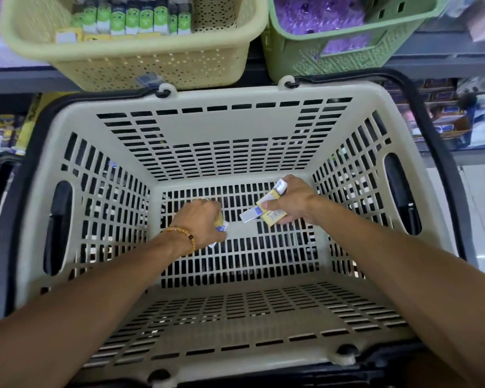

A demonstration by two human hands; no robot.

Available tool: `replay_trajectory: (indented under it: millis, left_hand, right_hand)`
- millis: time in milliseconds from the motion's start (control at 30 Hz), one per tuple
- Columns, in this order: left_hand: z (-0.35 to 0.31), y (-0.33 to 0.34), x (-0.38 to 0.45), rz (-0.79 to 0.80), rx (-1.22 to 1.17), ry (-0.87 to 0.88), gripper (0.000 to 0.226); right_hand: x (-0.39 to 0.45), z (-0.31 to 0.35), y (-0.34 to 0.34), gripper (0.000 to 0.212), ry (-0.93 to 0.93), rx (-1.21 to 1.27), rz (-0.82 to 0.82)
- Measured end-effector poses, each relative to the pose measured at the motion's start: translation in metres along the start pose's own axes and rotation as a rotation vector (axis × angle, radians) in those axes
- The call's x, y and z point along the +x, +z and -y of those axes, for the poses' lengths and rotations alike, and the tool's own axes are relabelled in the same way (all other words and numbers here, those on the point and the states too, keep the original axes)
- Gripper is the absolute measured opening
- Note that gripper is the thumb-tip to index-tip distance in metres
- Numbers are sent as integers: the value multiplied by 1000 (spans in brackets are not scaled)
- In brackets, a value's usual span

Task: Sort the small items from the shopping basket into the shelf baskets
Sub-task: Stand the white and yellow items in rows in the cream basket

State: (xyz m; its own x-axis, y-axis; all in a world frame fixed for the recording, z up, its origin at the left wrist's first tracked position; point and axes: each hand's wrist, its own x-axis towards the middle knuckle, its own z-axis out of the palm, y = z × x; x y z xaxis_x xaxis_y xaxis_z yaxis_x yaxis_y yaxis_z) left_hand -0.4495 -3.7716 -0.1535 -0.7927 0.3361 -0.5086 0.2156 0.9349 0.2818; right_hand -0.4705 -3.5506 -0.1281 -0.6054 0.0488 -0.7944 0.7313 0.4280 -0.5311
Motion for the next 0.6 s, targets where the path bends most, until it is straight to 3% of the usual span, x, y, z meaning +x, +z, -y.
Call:
replay_trajectory:
  millis: [100,167,300,467,600]
  left_hand:
    - [-8,-15,9,-1,-346,-54,24]
    - [-22,-22,17,-18,-413,-11,26]
    - [-40,-17,23,-52,-270,61,31]
    - [-18,-14,18,-114,-293,-51,33]
    - [-14,-7,14,-53,-153,-107,42]
  right_hand:
    - [3,1,-15,29,9,-9,-23]
    - [5,2,-24,25,23,-6,-46]
    - [5,-1,-29,32,45,9,-55]
    - [8,1,-29,59,44,33,-51]
    - [9,2,-28,50,23,56,-40]
